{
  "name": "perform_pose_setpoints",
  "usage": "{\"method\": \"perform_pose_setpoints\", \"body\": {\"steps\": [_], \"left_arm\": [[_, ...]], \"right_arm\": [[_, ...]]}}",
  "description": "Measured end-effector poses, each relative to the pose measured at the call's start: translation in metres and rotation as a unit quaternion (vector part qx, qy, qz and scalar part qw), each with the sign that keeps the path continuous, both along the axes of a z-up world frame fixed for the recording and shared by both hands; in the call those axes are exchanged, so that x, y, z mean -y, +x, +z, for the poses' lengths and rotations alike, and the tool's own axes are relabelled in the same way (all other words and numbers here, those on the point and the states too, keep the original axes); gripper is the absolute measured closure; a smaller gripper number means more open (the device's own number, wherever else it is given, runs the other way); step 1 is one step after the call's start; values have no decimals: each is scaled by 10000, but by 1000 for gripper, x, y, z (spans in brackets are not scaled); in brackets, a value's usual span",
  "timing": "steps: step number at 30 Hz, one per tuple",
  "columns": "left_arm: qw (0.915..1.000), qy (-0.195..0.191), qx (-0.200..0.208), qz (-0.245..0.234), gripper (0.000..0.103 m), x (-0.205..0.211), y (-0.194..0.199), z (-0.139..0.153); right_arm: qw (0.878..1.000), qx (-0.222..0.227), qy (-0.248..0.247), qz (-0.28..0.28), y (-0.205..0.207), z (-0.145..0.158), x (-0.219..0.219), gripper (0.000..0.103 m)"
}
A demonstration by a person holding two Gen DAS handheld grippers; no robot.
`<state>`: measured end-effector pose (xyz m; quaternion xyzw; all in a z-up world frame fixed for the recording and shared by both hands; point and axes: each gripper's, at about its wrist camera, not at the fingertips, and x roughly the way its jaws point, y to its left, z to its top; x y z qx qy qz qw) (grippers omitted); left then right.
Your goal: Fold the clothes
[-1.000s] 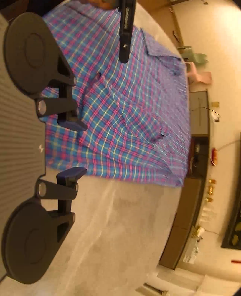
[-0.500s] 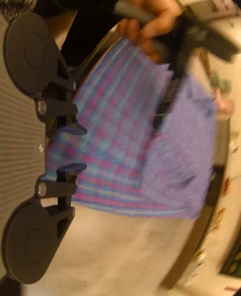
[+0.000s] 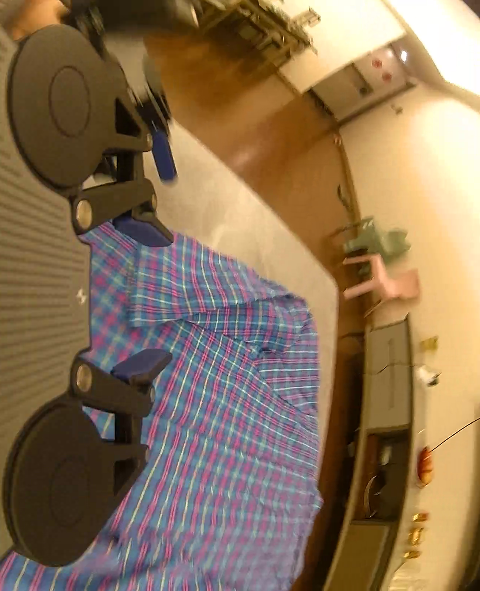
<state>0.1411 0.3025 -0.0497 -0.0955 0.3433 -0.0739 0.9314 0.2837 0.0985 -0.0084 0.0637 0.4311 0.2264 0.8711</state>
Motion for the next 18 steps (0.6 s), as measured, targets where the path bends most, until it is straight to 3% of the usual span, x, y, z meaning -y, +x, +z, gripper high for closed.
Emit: {"method": "perform_pose_setpoints", "body": {"steps": [3,6,8,9,13,17,18], "left_arm": [[9990,-332,-222,188,41,-26,10,-12],[9972,-743,-70,88,35,-40,15,-12],[9966,-791,-141,181,36,-47,20,-15],[9963,-817,-167,224,36,-47,23,-17],[9965,-784,-173,246,36,-46,27,-16],[9961,-821,-159,274,36,-50,27,-18],[9961,-821,-161,276,36,-50,26,-18]], "right_arm": [[9993,-126,-323,159,22,-36,-38,37],[9948,-124,-938,388,29,-66,-69,42],[9876,-160,-1435,621,24,-80,-85,96],[9853,-55,-1553,704,18,-82,-91,103],[9855,493,-1416,797,3,-63,-98,103],[9913,669,-997,543,7,-34,-81,102],[9925,582,-976,443,11,-35,-76,95]]}}
